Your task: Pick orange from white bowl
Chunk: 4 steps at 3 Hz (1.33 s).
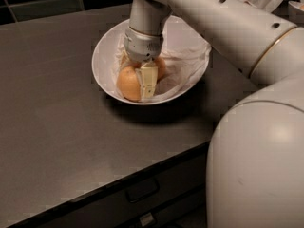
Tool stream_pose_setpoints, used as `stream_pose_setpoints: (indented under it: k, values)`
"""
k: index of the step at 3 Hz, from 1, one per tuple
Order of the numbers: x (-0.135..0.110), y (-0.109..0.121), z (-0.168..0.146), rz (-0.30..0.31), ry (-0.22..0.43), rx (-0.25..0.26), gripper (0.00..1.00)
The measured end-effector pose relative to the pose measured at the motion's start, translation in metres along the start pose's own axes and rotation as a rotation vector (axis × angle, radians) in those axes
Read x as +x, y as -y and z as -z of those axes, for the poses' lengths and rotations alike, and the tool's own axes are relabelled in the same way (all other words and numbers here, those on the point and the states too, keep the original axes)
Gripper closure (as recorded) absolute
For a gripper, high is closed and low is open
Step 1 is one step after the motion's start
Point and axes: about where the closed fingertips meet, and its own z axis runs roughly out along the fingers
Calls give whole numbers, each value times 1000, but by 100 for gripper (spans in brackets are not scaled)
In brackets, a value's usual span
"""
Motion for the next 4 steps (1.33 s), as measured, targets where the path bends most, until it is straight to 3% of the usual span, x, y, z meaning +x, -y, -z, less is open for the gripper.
stream_pose_setpoints:
  k: [1, 3, 4]
  values:
    - [-2, 4, -1, 13, 0, 1, 37]
    - [-2, 4, -1, 13, 0, 1, 79]
    - [-8, 5, 13, 22, 3, 69, 99]
